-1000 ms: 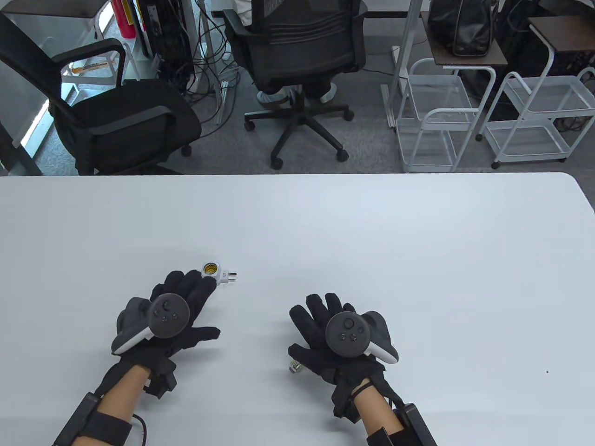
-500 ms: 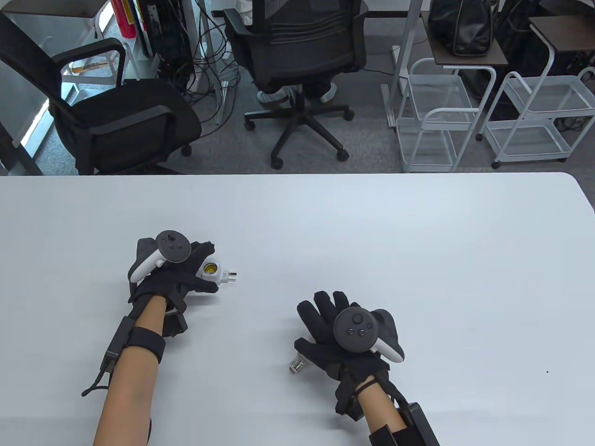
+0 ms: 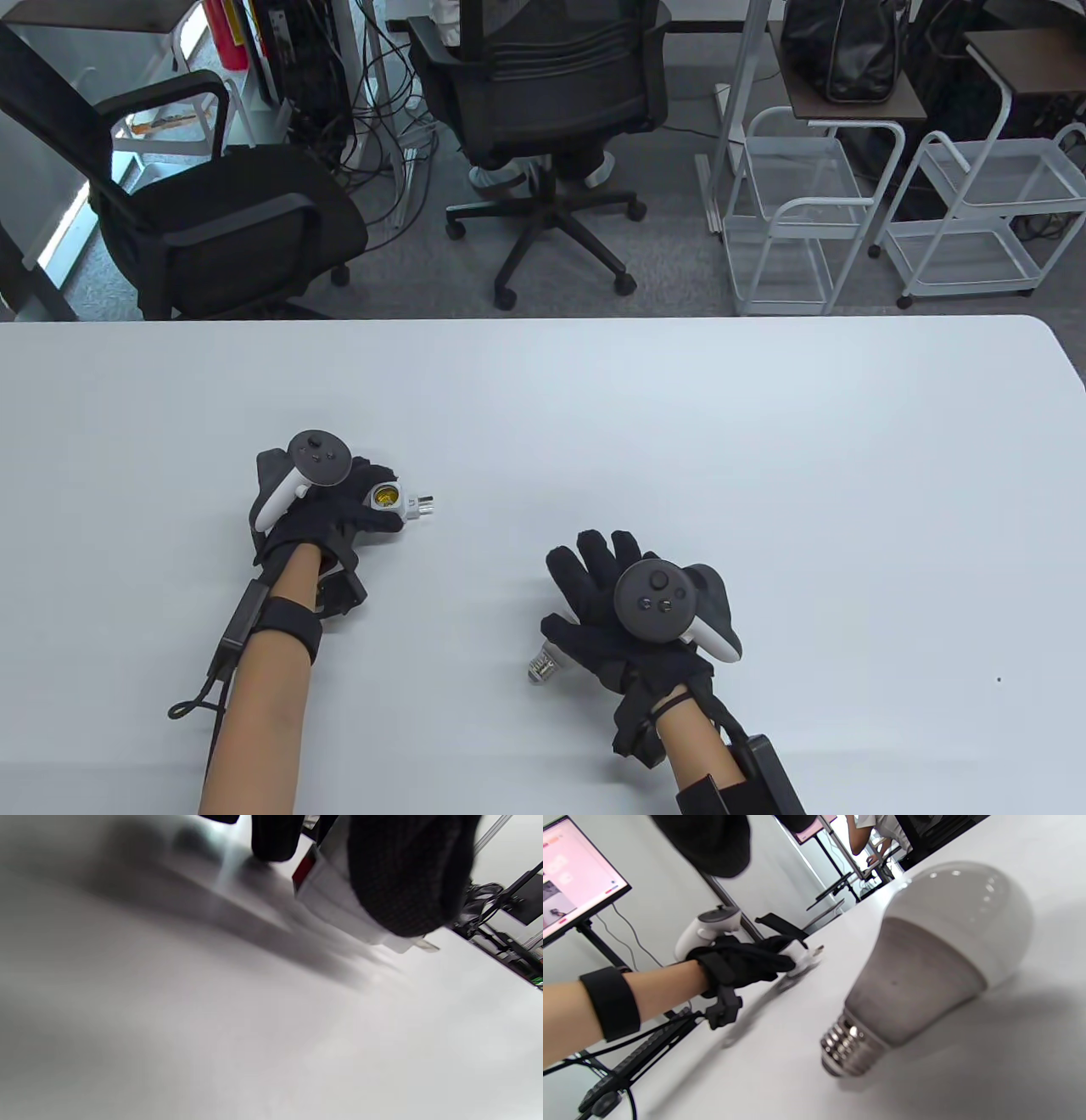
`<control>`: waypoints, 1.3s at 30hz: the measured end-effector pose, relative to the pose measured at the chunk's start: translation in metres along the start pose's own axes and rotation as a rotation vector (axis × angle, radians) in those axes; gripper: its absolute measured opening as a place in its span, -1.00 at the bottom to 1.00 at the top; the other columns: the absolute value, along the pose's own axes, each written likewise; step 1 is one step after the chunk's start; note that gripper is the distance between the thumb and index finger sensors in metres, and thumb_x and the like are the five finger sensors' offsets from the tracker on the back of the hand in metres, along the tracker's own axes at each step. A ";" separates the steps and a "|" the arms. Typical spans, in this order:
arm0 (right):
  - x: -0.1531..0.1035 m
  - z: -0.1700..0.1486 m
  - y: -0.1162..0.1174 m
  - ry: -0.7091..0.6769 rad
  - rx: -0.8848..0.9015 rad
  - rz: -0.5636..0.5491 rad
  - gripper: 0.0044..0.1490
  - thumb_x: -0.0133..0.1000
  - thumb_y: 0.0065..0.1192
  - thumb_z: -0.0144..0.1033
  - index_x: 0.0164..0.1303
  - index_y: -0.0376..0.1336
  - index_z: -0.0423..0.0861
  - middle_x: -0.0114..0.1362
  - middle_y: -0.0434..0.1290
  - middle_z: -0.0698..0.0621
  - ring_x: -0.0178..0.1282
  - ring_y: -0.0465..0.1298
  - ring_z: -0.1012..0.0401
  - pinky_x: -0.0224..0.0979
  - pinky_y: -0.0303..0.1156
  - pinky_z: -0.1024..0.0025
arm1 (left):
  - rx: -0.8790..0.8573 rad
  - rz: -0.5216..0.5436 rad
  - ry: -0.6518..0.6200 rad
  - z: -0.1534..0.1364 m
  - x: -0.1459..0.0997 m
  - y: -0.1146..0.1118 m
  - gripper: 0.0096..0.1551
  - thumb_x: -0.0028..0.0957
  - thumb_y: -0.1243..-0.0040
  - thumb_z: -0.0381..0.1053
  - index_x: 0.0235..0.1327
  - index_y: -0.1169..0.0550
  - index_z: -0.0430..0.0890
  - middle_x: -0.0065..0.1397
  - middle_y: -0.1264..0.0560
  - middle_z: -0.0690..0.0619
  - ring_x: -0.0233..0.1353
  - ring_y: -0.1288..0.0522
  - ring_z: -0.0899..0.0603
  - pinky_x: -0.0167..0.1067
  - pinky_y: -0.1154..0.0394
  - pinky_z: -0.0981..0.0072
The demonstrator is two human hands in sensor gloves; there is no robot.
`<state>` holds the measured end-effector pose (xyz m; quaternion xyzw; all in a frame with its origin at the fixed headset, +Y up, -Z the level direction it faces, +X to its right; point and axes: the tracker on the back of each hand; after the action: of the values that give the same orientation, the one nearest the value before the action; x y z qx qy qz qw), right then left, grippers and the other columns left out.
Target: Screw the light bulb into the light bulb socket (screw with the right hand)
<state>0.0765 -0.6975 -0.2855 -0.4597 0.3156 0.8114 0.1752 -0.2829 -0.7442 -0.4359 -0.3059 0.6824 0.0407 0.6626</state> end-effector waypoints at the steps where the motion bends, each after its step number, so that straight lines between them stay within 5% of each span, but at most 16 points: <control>1: 0.000 0.000 0.000 0.000 0.001 -0.001 -0.14 0.33 0.06 -0.19 0.66 -0.22 -0.22 0.64 -0.38 -0.45 0.45 -0.54 -0.42 0.23 -0.62 -0.47 | -0.009 0.019 -0.019 0.003 -0.005 0.004 -0.12 0.02 -0.38 0.23 0.59 -0.22 0.28 0.85 -0.11 -0.01 0.79 0.11 -0.35 0.64 0.16 -0.30; 7: -0.001 -0.001 -0.001 0.000 0.012 -0.014 -0.15 0.33 0.06 -0.20 0.66 -0.22 -0.23 0.64 -0.38 -0.46 0.45 -0.54 -0.43 0.23 -0.62 -0.47 | -0.053 0.107 -0.178 0.019 -0.036 0.026 -0.11 0.04 -0.39 0.19 0.60 -0.19 0.20 0.66 -0.41 -0.02 0.64 -0.37 -0.29 0.55 -0.22 -0.28; 14: -0.001 -0.002 -0.001 0.005 0.030 -0.010 -0.15 0.33 0.05 -0.20 0.66 -0.21 -0.23 0.64 -0.38 -0.46 0.45 -0.54 -0.43 0.22 -0.61 -0.47 | -0.153 0.101 -0.367 0.038 -0.094 0.031 -0.10 0.02 -0.43 0.17 0.60 -0.26 0.12 0.57 -0.43 -0.03 0.58 -0.39 -0.25 0.53 -0.24 -0.27; 24: -0.003 -0.002 -0.002 0.010 0.033 -0.046 -0.11 0.34 0.06 -0.13 0.67 -0.23 -0.24 0.64 -0.38 -0.47 0.44 -0.55 -0.44 0.20 -0.62 -0.49 | -0.353 -0.010 -0.499 0.032 -0.163 -0.009 -0.11 0.04 -0.44 0.15 0.62 -0.29 0.07 0.56 -0.43 -0.07 0.56 -0.39 -0.28 0.51 -0.24 -0.28; 39: -0.006 -0.014 -0.006 0.116 0.077 -0.107 -0.09 0.34 0.06 -0.10 0.66 -0.22 -0.29 0.61 -0.34 -0.54 0.38 -0.42 -0.61 0.10 -0.57 -0.58 | -0.320 -0.095 -0.538 0.025 -0.174 -0.037 -0.11 0.04 -0.46 0.11 0.62 -0.29 0.07 0.52 -0.42 -0.09 0.52 -0.38 -0.27 0.50 -0.22 -0.28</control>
<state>0.0919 -0.7022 -0.2877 -0.5151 0.3313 0.7600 0.2173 -0.2551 -0.6998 -0.2641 -0.4158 0.4525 0.1961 0.7641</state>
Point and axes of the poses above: the tracker on the back of each hand, its own z axis roughly to the thumb side, its own x axis roughly from the wrist to the fingertips, y = z × x
